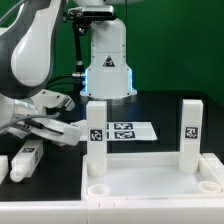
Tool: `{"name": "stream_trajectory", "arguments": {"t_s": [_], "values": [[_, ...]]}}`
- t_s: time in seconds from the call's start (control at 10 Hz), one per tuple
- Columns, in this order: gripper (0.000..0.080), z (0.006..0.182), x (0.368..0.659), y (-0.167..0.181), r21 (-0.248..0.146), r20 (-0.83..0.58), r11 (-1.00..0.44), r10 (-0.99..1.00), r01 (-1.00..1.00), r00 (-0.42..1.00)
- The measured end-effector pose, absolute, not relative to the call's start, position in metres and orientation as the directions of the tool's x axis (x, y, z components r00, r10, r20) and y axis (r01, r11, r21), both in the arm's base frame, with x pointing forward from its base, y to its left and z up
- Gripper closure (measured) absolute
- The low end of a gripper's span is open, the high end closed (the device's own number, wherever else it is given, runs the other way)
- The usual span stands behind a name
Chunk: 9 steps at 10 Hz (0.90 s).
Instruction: Assemble desk
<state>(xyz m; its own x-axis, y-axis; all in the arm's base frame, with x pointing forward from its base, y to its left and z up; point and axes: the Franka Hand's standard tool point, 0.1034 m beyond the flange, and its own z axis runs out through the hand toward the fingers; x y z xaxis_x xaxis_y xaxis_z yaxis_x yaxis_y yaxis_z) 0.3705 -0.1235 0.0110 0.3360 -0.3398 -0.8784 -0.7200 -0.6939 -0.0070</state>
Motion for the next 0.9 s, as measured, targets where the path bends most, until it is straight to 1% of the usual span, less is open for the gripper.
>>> {"name": "stream_trajectory", "arguments": {"t_s": [0.1, 0.2, 0.3, 0.4, 0.5, 0.6, 0.7, 0.8, 0.9], "values": [[0.0517, 0.013, 0.372, -0.124, -0.008, -0.877, -0.695, -0.34, -0.719, 0.339], [0.0517, 0.033, 0.383, -0.13, -0.02, -0.875, -0.71, -0.328, -0.704, 0.356], [0.0517, 0.063, 0.4, -0.138, -0.046, -0.873, -0.722, -0.307, -0.69, 0.38], [0.0517, 0.085, 0.419, -0.149, -0.067, -0.856, -0.734, -0.306, -0.675, 0.417], [0.0517, 0.104, 0.438, -0.156, -0.094, -0.815, -0.758, -0.314, -0.646, 0.487], [0.0517, 0.117, 0.447, -0.156, -0.104, -0.778, -0.778, -0.325, -0.62, 0.538], [0.0515, 0.108, 0.45, -0.158, -0.104, -0.715, -0.78, -0.373, -0.617, 0.592], [0.0515, 0.106, 0.449, -0.156, -0.108, -0.672, -0.78, -0.399, -0.616, 0.624], [0.0515, 0.11, 0.454, -0.156, -0.117, -0.632, -0.785, -0.415, -0.609, 0.655]]}}
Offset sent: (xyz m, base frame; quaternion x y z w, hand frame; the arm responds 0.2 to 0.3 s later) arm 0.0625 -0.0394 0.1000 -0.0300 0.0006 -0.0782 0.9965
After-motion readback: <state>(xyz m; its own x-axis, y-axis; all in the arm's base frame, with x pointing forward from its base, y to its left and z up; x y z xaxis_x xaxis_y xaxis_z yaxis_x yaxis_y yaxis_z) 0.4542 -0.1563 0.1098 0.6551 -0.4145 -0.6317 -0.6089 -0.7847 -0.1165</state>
